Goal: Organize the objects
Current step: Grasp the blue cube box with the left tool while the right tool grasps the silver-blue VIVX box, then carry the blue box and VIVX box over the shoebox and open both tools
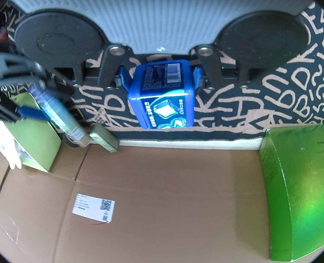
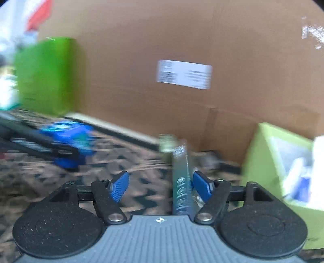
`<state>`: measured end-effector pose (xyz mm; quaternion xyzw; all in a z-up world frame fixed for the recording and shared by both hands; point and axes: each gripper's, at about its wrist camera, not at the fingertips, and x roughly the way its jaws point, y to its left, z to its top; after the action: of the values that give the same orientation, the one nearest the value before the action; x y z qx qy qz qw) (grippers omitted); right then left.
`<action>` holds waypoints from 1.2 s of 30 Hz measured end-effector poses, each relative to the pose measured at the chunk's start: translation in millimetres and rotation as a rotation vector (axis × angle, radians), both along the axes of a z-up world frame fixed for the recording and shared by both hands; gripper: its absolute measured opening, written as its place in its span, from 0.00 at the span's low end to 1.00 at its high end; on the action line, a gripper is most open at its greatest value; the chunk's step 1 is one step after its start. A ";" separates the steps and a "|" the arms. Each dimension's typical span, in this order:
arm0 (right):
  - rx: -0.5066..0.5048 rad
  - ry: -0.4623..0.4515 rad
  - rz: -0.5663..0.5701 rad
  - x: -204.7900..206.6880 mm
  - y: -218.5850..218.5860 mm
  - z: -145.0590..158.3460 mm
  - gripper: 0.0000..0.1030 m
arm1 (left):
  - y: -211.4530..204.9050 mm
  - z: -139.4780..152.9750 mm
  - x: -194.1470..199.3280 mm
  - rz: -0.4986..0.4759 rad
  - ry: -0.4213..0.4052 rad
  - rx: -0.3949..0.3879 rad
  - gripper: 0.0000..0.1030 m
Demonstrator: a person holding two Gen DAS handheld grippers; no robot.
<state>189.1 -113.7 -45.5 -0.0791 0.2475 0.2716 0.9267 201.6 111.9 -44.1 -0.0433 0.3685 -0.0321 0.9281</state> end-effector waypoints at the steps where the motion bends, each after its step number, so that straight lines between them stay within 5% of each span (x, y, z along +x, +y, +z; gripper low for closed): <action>1: 0.014 -0.009 -0.026 0.3 -4.0 1.5 0.65 | -0.7 0.2 -0.4 -0.002 0.000 0.000 0.55; 14: -0.014 0.073 -0.264 39.2 -10.6 -27.3 0.66 | -4.3 -6.0 8.2 0.029 0.016 0.018 0.66; 18: 0.016 0.091 -0.284 39.2 -12.5 -28.2 0.42 | -6.7 -7.8 11.0 0.029 0.021 0.033 0.62; 24: 0.067 0.105 -0.269 19.5 -22.0 -23.3 0.42 | -13.7 -5.4 5.8 0.025 0.022 0.054 0.56; 36: 0.227 -0.074 -0.272 -44.4 -78.1 34.5 0.42 | -81.2 46.0 -18.9 -0.138 -0.086 0.026 0.56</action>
<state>144.7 -191.8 -11.0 0.0503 0.1894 0.1668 0.9663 182.8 30.7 1.9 -0.0044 0.3307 -0.0931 0.9391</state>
